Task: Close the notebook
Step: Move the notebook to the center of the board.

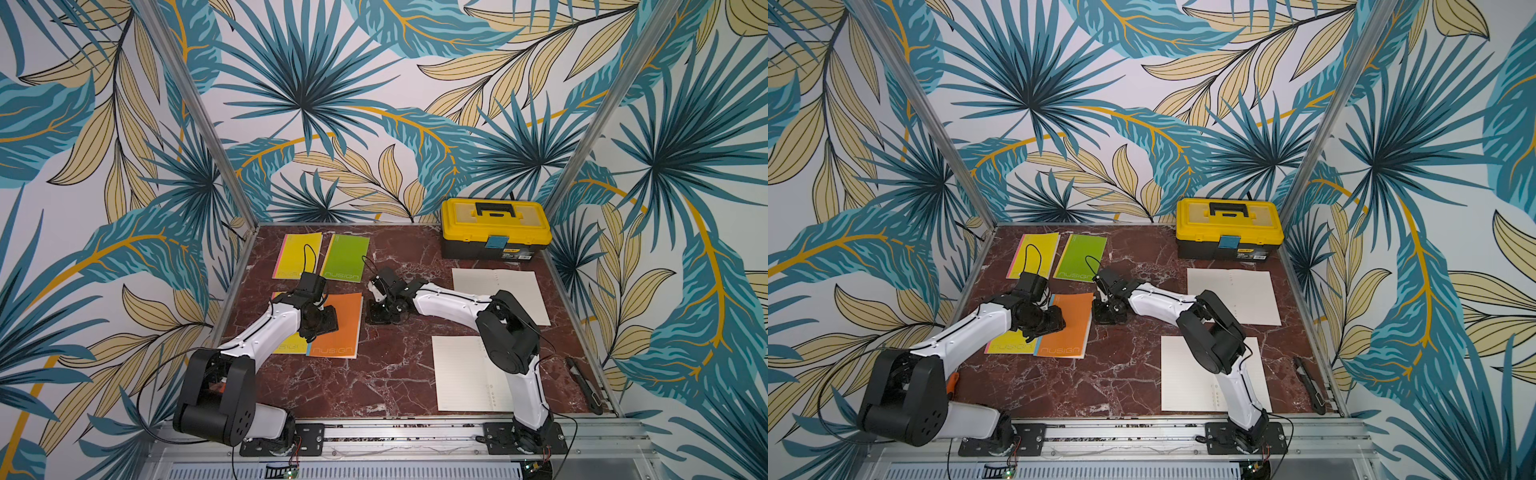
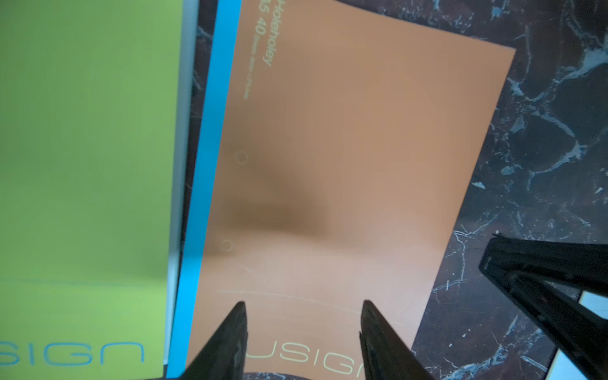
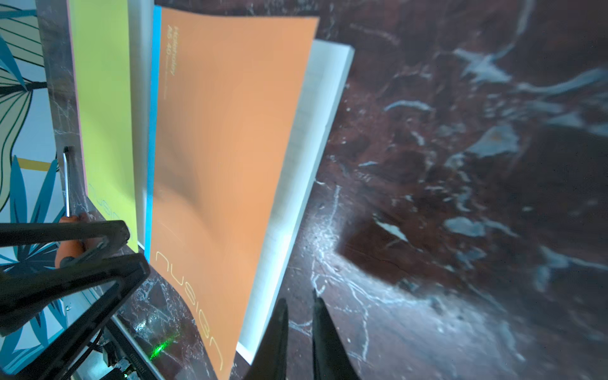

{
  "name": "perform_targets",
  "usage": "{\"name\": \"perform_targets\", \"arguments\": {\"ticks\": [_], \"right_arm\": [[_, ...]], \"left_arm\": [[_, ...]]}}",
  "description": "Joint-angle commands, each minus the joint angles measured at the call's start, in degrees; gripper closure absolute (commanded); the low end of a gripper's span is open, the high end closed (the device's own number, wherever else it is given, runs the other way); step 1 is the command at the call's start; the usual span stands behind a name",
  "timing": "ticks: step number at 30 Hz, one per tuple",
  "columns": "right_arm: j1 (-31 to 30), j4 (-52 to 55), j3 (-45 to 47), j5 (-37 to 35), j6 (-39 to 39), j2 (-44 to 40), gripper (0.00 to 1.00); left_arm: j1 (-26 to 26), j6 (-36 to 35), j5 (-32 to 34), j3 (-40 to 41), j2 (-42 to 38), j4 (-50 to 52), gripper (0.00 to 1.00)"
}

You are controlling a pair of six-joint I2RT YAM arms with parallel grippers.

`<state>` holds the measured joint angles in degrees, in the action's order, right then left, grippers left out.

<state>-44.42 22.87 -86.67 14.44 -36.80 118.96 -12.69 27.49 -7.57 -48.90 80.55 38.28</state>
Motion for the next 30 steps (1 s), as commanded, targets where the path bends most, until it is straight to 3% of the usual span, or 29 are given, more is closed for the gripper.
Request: {"name": "perform_targets", "arguments": {"ticks": [1,17,24,30], "right_arm": [[2.4,1.8,3.2,-1.9,1.3,-3.6,0.83],[21.3,6.1,18.9,-7.8,4.8,-19.4,0.8],[23.0,7.8,27.0,-11.2,3.1,-25.2,0.8],[23.0,11.4,38.4,-15.5,-2.7,-36.7,0.8]], "left_arm": [[-1.1,-0.4,-0.8,-3.1,0.6,-1.5,0.43],[-13.0,0.3,-3.3,-16.6,13.7,-5.7,0.43],[-19.6,0.4,-6.1,-22.2,21.5,-8.7,0.43],[-23.1,1.1,-8.5,-24.0,25.1,-11.2,0.43]]}}
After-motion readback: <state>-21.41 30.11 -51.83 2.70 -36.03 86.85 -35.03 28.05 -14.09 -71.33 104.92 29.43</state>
